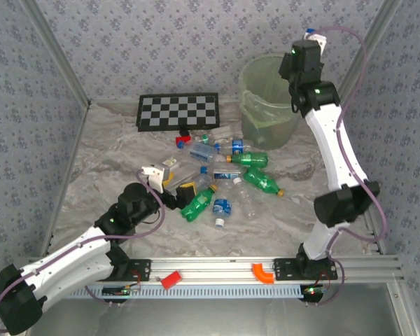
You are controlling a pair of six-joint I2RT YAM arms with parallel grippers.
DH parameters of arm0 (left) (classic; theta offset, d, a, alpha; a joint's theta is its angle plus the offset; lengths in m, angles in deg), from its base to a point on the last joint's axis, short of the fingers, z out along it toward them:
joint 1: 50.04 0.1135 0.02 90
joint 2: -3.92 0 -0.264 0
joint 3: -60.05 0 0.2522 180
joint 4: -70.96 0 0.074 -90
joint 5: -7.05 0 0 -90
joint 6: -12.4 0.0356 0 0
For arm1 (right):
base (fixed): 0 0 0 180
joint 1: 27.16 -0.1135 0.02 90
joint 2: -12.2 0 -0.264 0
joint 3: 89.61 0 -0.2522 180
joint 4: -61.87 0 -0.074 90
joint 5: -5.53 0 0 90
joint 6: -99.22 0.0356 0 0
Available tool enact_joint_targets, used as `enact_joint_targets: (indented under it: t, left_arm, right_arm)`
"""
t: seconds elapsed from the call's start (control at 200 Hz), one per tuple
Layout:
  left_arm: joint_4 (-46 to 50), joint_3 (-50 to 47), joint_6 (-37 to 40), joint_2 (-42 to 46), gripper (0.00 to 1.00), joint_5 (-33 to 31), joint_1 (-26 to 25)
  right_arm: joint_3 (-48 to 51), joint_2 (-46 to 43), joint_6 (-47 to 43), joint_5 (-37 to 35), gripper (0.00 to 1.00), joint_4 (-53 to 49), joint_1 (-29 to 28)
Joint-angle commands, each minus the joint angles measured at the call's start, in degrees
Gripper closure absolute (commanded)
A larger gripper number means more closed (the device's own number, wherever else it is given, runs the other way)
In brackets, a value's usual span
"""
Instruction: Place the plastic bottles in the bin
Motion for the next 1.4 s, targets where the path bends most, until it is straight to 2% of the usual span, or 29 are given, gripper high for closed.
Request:
enact_joint_targets:
  t: [0.0,0.26,0.525,0.575,0.64,0.805,0.94,1.035,1.394]
  left_arm:
    - [0.62,0.28,1.11,1.09,0.0,-0.72,-0.5]
    - [0.81,0.31,1.2,1.52,0.0,-0.72,-0.45]
    - [1.19,0.51,1.38,1.68,0.0,-0.2,-0.53]
    - [1.19,0.58,1.33,1.69,0.0,-0.15,-0.51]
    - [1.1,0.59,1.25,1.59,0.0,-0.03,-0.45]
    - [1.02,0.67,1.07,1.11,0.0,0.16,-0.51]
    - [0.81,0.76,1.03,0.55,0.0,0.27,-0.51]
    - [0.8,0.76,1.12,0.11,0.0,0.09,-0.46]
    - [-0.47,0.55,1.79,-2.86,0.0,-3.35,-0.47]
  right_arm:
    - [-9.85,6.94,-4.04,-2.95,0.38,-7.21,-1.58]
    - [-20.41,17.65,-5.65,-5.21,0.36,-7.82,-2.19]
    - [-22.18,19.98,-5.6,-5.38,0.34,-9.01,-2.61]
    - [-22.21,19.91,-5.85,-5.38,0.27,-9.15,-2.76]
    - [-22.22,19.57,-6.12,-5.44,0.0,-9.5,-2.93]
    - [-20.66,17.46,-7.75,-7.3,0.01,-9.9,-4.72]
    - [-15.22,13.23,-8.52,-8.49,0.0,-7.94,-6.58]
    - [-9.61,8.59,-5.56,-7.92,0.01,-6.84,-7.54]
    - [24.15,-15.55,0.08,-1.2,0.01,7.98,-10.1]
